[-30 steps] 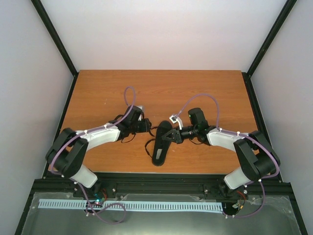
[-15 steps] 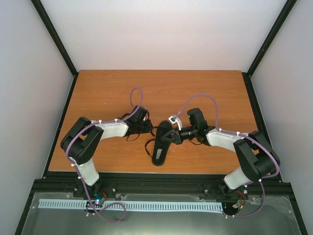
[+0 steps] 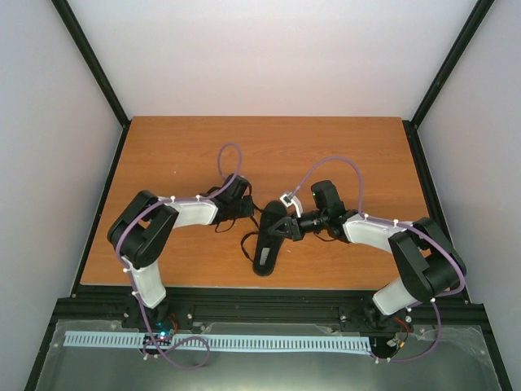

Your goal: Tie the shoes

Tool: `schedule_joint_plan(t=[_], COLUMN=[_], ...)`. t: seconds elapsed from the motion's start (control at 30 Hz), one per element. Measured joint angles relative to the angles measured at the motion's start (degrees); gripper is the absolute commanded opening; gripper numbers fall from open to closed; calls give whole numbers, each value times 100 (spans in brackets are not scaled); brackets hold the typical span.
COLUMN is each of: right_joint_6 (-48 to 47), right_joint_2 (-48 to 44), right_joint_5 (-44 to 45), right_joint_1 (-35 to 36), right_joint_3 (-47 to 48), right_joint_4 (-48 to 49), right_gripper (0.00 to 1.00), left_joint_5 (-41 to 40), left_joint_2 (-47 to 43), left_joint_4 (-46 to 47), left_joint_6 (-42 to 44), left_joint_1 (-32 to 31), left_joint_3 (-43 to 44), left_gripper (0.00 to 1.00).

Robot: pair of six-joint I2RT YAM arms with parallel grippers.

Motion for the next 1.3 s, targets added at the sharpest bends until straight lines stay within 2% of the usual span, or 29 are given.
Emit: schedule_joint_plan(t=[0.13, 0.3, 0.4, 0.57, 0.7, 0.83, 1.07, 1.3], right_joint_6=[-2, 2, 7, 66, 98, 116, 142, 184], right_joint_2=[0, 0, 0, 0, 0, 0, 0, 0], right_joint_5=[92, 234, 326, 509, 612, 673, 706, 726], right_joint_1=[7, 9, 11, 11, 11, 11, 11, 11], right_joint_3=[0, 0, 15, 26, 55, 57, 57, 57], right_joint_4=[-26, -46, -107, -205, -258, -262, -262, -260], right_gripper=[3, 3, 3, 3, 3, 3, 3, 3], left_joint_5=[-295, -455, -348, 52, 575, 1331, 2267, 2782], left_joint_2=[-334, -1718, -2551, -3298, -3351, -3362, -3257, -2653], left_joint_4=[-125, -415, -728, -1801, -2806, -3287, -3244, -2398], left_joint_6=[0, 81, 179, 197, 131, -15, -155, -352], left_joint_1=[0, 7, 4, -9, -391, -942, -1657, -2179], left_joint_3=[-205, -638, -660, -662, -684, -713, -535, -136], left_gripper=[1, 1, 1, 1, 1, 1, 1, 1])
